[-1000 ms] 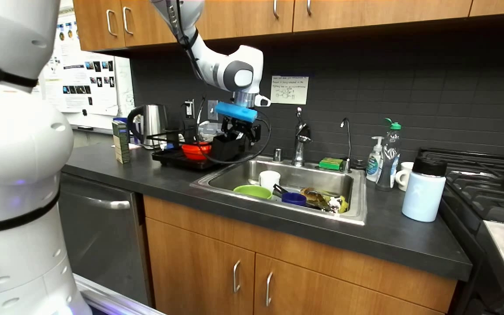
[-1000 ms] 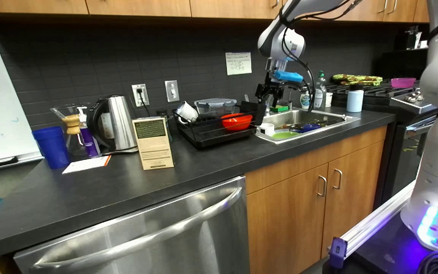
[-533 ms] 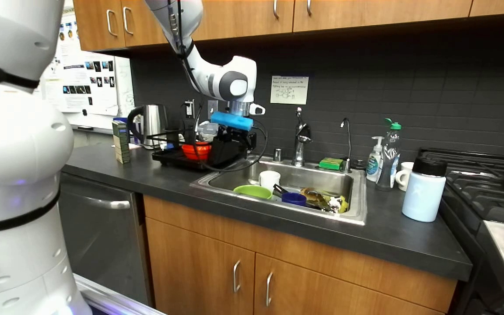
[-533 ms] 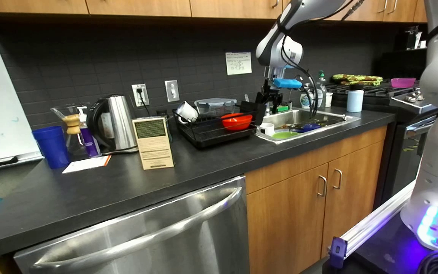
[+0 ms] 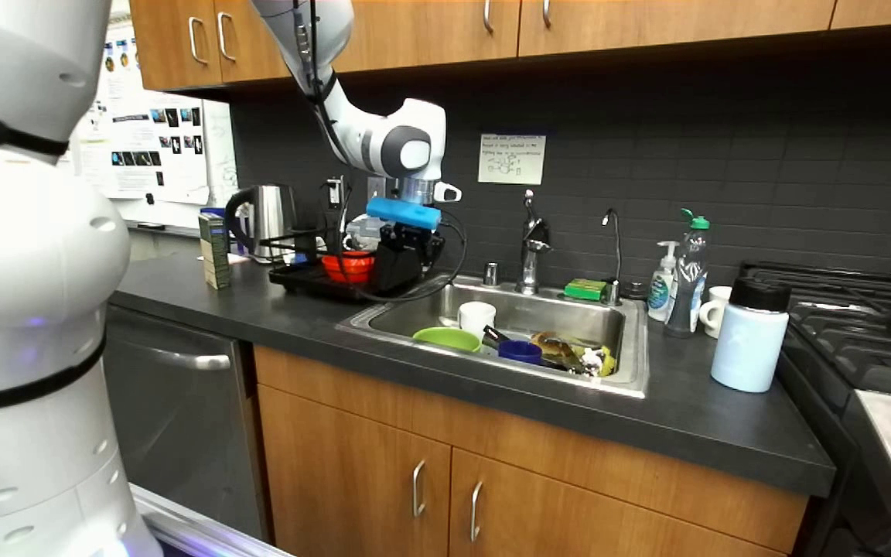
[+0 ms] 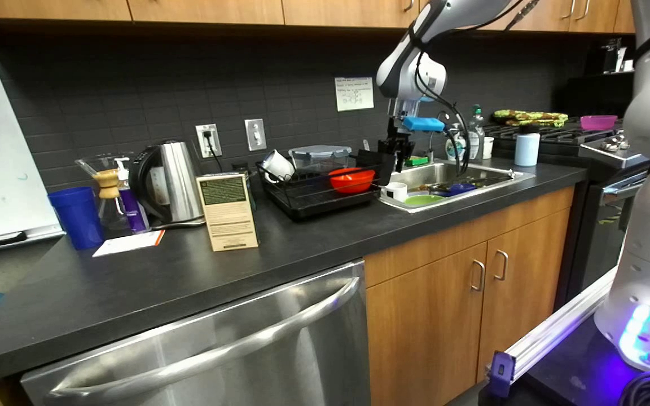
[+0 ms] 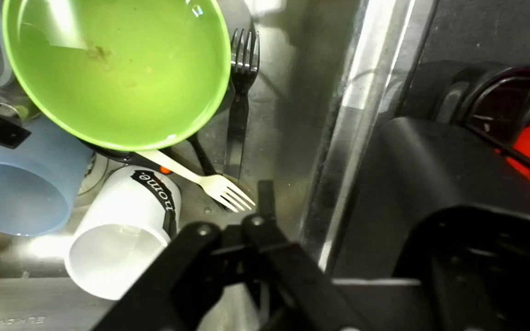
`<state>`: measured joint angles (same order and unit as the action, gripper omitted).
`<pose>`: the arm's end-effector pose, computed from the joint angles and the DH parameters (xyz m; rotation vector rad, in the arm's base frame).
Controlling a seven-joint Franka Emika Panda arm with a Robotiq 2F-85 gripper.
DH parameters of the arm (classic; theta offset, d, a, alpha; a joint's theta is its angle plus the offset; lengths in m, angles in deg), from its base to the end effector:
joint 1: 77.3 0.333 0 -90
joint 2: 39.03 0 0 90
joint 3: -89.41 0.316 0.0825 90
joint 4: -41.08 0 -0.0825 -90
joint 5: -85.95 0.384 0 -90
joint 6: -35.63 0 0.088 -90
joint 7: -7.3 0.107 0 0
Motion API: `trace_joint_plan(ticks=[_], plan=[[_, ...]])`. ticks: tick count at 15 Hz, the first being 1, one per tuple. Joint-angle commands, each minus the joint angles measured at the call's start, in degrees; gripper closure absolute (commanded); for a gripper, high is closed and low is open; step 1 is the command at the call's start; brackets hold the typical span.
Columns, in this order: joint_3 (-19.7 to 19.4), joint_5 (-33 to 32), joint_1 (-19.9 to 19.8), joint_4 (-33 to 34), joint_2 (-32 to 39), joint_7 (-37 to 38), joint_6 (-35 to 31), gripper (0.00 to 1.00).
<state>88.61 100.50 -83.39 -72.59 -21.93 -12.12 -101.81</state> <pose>0.6123 -0.0717 0.3266 -2.9851 -0.0628 -0.2300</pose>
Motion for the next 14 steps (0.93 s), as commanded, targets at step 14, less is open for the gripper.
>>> trace_joint_plan(ticks=[14], plan=[[1.4, 0.2, -0.7, -1.1, -2.1, 0.7, 0.4, 0.99]])
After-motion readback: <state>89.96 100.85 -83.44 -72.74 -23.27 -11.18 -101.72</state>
